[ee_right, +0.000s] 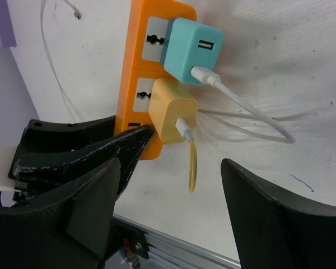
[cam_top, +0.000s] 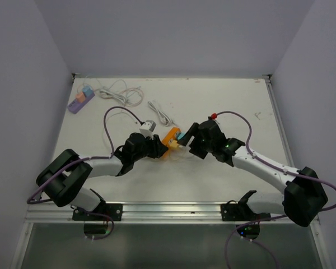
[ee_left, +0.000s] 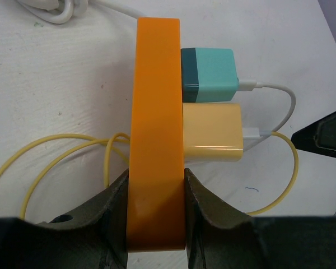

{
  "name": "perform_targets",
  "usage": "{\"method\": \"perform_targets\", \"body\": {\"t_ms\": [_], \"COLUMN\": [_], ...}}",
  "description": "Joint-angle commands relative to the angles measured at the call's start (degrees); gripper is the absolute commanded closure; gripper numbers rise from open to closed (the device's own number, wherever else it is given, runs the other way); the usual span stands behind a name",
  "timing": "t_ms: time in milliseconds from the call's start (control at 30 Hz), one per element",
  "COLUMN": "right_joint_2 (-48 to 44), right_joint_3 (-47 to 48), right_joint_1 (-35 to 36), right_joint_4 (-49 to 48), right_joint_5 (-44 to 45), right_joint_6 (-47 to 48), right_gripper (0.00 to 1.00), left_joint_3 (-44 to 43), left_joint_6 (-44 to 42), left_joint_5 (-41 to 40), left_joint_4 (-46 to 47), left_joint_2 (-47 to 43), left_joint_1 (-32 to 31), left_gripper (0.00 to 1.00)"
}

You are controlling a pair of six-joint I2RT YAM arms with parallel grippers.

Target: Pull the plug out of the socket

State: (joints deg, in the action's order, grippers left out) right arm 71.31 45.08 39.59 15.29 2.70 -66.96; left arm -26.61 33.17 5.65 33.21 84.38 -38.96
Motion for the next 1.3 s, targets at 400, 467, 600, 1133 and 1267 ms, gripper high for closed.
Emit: {"method": "perform_targets", "body": {"t_ms": [400, 467, 600, 1133, 1267], "right_joint_2": [5.8, 6.6, 9.5, 13.2, 13.9], "right_joint_3": [-2.1, -1.9, -1.0, 0.0, 0.0], "right_joint_1": [2.7, 2.8, 2.8, 3.7, 3.9], "right_joint_4": [-7.5, -8.4, -10.8, -13.6, -13.7], "right_joint_5": [8.5, 8.5, 7.4, 7.9, 8.1], "right_joint_6": [-11.1, -11.6, -12.2, -15.3, -15.8], "right_gripper": [0.33, 0.34, 0.38, 0.49, 0.55], "left_joint_3": [-0.9, -1.2, -1.5, -2.7, -3.1], "left_joint_6": [0.9, 0.9, 0.9, 1.8, 2.1], "left_joint_5": [-1.5, -1.5, -1.6, -4.0, -4.5], "left_joint_4": [9.1, 9.1, 8.8, 9.1, 9.1], "left_joint_2": [0.3, 0.4, 0.5, 1.1, 1.1], "left_joint_1": [-2.3, -2.4, -2.7, -4.4, -4.8], "left_gripper": [1.0, 1.0, 1.0, 1.0, 1.0]}}
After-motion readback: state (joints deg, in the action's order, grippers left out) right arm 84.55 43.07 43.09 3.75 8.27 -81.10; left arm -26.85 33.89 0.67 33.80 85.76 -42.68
